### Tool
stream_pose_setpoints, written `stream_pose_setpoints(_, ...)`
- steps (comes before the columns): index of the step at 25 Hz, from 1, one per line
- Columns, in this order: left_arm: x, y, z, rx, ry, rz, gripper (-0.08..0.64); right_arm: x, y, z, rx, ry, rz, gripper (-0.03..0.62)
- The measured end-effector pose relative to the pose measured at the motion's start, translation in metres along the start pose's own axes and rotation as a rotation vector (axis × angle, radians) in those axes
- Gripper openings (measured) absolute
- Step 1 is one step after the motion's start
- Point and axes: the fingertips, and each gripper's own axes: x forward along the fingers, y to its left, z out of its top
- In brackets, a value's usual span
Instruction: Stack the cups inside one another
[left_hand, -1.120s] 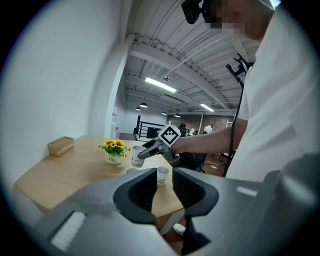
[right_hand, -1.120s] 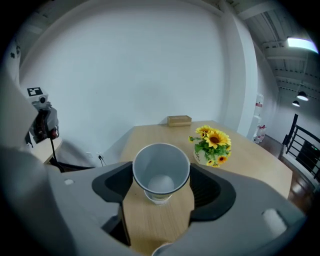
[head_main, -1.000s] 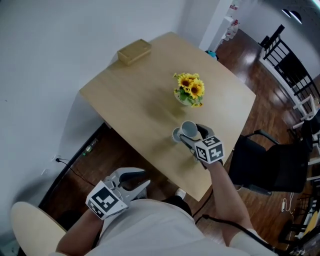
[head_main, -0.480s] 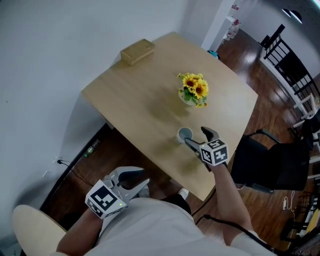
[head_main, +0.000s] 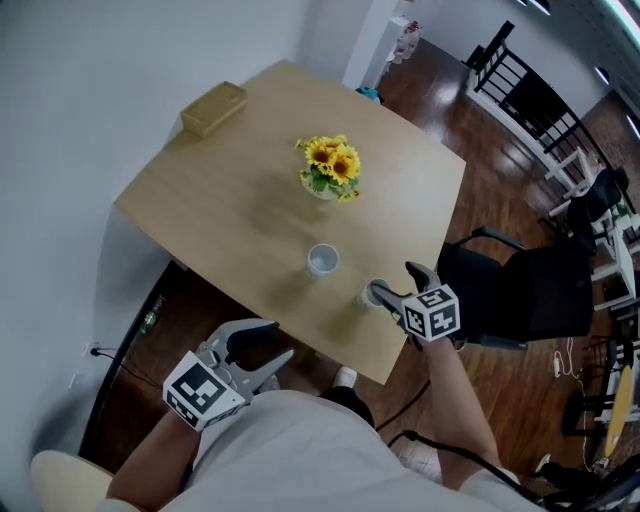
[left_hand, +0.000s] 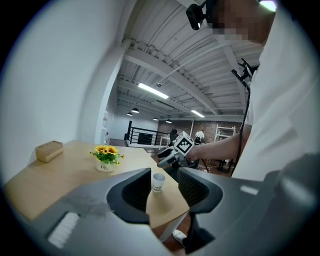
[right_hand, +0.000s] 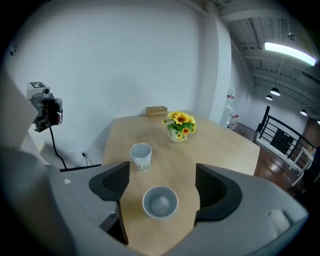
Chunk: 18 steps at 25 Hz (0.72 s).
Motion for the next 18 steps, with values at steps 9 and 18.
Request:
stream_pose_setpoints(9, 0.018, -0.016, -0.003, 0.031, 0.046, -0.063, 0.193, 0.03, -0.004, -0.084, 0.118, 0.144, -0.032, 0.433)
stream_pose_setpoints(18, -0.008, -0.007, -0.02, -0.017, 0.081, 0.028, 0.193, 0.059, -0.001, -0.095, 0.099, 0.185, -0.018, 0.368)
